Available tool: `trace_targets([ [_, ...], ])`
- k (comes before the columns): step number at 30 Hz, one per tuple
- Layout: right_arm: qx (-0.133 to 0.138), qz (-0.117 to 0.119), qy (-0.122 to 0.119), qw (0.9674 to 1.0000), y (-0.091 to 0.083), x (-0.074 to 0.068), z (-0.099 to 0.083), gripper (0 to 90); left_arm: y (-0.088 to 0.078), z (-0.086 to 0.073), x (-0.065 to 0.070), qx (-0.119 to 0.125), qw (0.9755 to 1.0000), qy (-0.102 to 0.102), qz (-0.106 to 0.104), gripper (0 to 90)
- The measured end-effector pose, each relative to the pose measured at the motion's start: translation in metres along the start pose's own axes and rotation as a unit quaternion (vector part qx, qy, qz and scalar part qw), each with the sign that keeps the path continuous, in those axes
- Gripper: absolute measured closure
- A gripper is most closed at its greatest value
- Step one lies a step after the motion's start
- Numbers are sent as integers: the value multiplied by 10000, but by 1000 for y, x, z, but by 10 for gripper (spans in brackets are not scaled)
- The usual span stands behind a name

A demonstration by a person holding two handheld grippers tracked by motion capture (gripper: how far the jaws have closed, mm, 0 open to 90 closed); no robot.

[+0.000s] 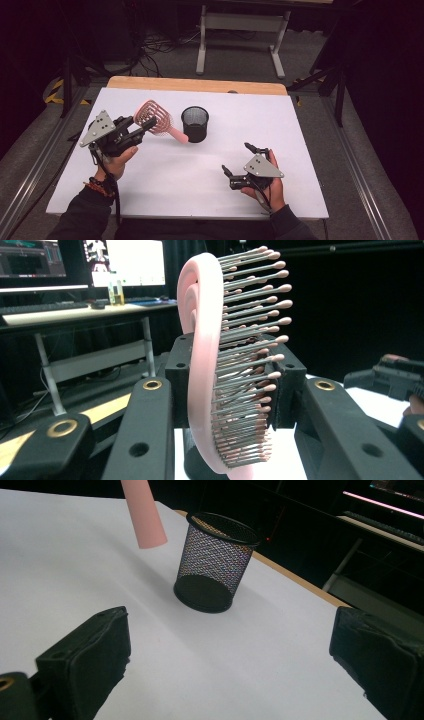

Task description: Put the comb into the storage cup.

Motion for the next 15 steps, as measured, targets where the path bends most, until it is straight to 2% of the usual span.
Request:
trace_targets([
  [5, 11, -9, -7, 10000, -1, 0, 0, 39, 2, 5, -1, 49, 10000, 18, 64, 635],
  [15, -24, -47, -41, 10000, 0, 0, -1, 42, 5, 11, -2, 59, 10000, 38, 27, 635],
])
Point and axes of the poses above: each handheld gripper's, and its own axes: y roughly forward along the jaws, z roughly out of its top, x roughly to its right, the point moved 6 cm from there along y, roughly forward along the jaws, and after that the axes turned 8 degrees about x, right-handed, at the moved point
